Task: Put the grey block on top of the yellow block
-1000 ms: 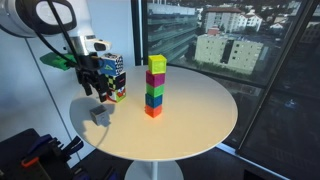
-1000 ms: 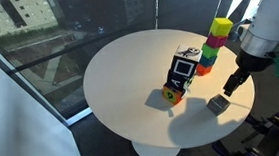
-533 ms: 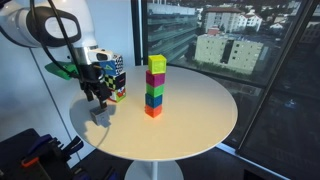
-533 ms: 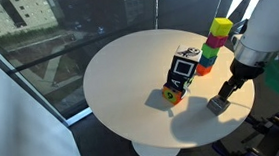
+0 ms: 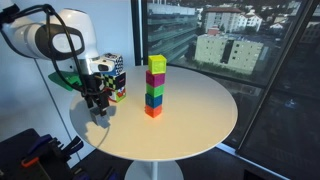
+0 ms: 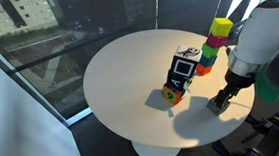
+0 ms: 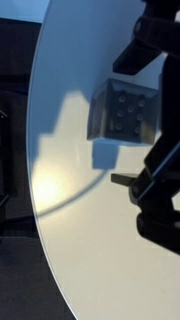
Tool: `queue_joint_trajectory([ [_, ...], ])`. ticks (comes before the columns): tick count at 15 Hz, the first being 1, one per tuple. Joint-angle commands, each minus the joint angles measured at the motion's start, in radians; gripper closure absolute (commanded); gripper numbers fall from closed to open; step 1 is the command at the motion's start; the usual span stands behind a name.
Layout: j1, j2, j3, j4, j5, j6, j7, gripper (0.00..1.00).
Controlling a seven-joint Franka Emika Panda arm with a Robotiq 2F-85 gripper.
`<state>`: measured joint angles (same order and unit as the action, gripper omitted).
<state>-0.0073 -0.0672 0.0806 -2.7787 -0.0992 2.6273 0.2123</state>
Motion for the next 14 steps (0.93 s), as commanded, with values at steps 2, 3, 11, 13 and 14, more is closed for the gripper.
queue_joint_trajectory([
  [2, 0.012, 0.04, -0.009, 0.0, -0.018, 0.048, 0.031, 0.0],
  [3, 0.012, 0.046, -0.011, 0.001, -0.02, 0.052, 0.032, 0.0],
  [11, 0.016, 0.054, -0.025, 0.002, -0.051, 0.045, 0.073, 0.6],
  [13, 0.012, 0.04, -0.031, 0.012, -0.064, 0.009, 0.085, 0.67],
  [14, 0.009, 0.034, -0.036, 0.019, -0.07, -0.015, 0.085, 0.67],
])
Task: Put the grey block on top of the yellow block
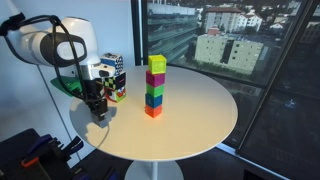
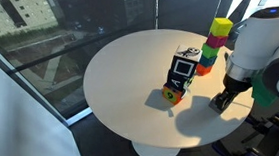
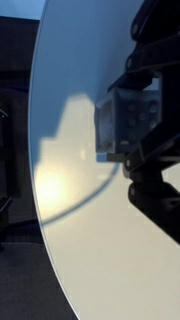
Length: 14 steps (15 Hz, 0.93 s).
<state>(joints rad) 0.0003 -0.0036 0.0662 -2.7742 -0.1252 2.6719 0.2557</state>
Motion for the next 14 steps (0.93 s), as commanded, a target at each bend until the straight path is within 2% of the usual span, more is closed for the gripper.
queue_joint_trajectory([
  [1, -0.002, -0.037, -0.028, 0.02, -0.047, -0.08, 0.041, 0.67],
  [14, -0.041, -0.116, -0.073, 0.173, -0.043, -0.323, 0.028, 0.68],
])
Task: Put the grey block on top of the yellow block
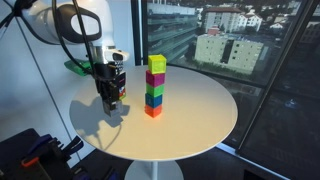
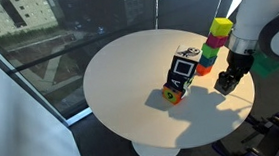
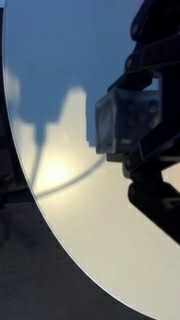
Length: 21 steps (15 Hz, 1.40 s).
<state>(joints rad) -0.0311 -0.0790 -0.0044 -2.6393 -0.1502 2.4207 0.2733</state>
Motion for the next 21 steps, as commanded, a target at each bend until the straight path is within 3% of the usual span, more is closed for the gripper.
queue_joint_trajectory([
  [1, -0.011, -0.049, -0.003, 0.049, -0.017, -0.087, 0.011, 0.68],
  [21, -0.037, -0.171, -0.002, 0.327, 0.016, -0.394, 0.009, 0.68],
])
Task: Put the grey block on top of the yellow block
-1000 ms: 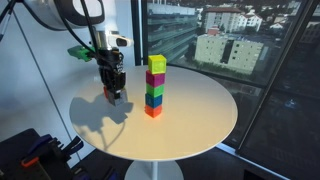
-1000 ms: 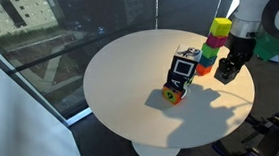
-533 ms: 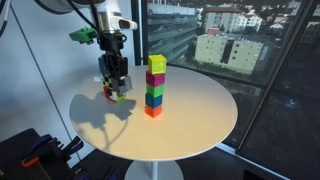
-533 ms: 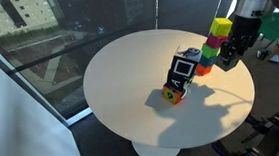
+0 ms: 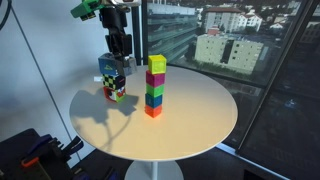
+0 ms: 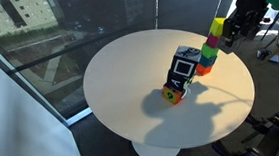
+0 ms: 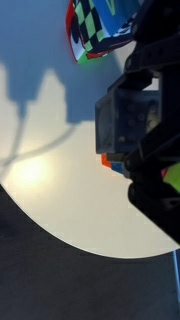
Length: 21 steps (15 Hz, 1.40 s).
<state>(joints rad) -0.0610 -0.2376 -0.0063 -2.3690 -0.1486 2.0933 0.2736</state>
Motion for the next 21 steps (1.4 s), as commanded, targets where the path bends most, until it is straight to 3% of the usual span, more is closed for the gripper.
queue_joint_trajectory([
  [1, -0.007, -0.012, -0.001, 0.075, 0.018, -0.086, 0.007, 0.68],
  [10, -0.006, 0.008, -0.018, 0.169, 0.067, -0.196, -0.011, 0.68],
  [11, -0.004, -0.005, -0.011, 0.132, 0.047, -0.164, -0.002, 0.43],
  [21, -0.005, -0.003, -0.012, 0.136, 0.047, -0.165, -0.002, 0.43],
])
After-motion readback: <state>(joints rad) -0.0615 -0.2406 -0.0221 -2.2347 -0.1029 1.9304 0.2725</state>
